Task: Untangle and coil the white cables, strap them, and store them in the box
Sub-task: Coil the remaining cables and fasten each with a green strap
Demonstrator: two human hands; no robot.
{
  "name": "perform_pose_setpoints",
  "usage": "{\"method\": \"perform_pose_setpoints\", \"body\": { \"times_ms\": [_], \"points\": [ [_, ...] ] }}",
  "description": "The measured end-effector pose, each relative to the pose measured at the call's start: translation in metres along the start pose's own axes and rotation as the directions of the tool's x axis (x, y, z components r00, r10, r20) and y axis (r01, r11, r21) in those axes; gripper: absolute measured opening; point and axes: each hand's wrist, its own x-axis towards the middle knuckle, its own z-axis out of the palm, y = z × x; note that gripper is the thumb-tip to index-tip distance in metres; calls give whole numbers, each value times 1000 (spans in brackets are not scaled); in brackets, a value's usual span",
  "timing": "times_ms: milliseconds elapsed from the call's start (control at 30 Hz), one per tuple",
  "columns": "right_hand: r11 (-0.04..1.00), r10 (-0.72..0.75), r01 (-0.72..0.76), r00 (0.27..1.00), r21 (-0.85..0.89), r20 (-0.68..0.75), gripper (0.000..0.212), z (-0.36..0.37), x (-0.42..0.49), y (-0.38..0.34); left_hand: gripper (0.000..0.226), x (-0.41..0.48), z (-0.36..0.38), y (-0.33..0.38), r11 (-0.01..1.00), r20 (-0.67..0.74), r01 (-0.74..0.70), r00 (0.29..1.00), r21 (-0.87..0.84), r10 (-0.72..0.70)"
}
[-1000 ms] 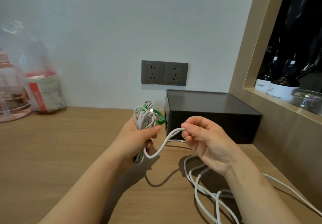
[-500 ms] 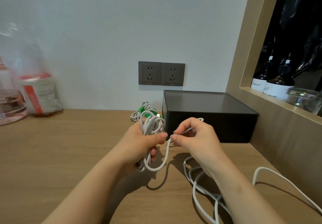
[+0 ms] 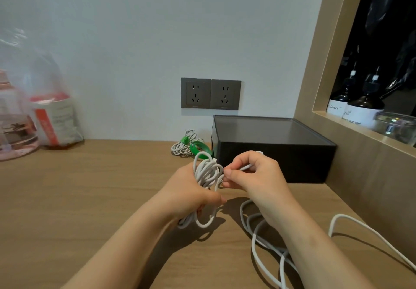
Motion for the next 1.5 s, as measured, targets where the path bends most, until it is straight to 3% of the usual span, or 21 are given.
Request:
{"method": "perform_pose_setpoints", "body": {
  "times_ms": [200,400,567,767,833,933,1100,1233,1400,1500],
  "points": [
    [996,-22,17,999,93,50,9,-1,1,2,13,2,-1,-5,999,-136,-9,991,-35,4],
    [995,-71,66,995,68,68,12,-3,2,3,7,7,-4,-4,996,-118,-42,992,-81,32],
    [970,-182,183,983,-161,22,17,-2,4,6,9,2,-9,-2,917,56,39,998,-396,-18],
    [817,-345,194,919,-543,-192,23,-12,8,13,14,4,-11,3,838,-20,29,999,-545,-47],
    [817,-392,224,892,-531,-226,18,-13,10,15,16,4,-12,2,815,-34,13,999,-579,-41],
    [813,-458,340,875,-472,-159,4,-10,11,16,13,3,-14,3,818,-17,4,1000,-575,-17],
    [886,-401,399,915,-237,43,22,-6,7,10,7,-2,-15,4,868,83,11,996,-496,35],
    [873,-377,399,917,-279,131,22,-6,7,10,6,-1,-13,1,903,121,22,992,-428,33],
    [887,-348,384,921,-257,176,21,-9,6,7,2,-1,-13,0,918,137,22,990,-396,35],
    [883,-403,410,912,-229,78,20,-6,4,7,4,-1,-11,0,931,125,22,992,-364,25]
  ]
}}
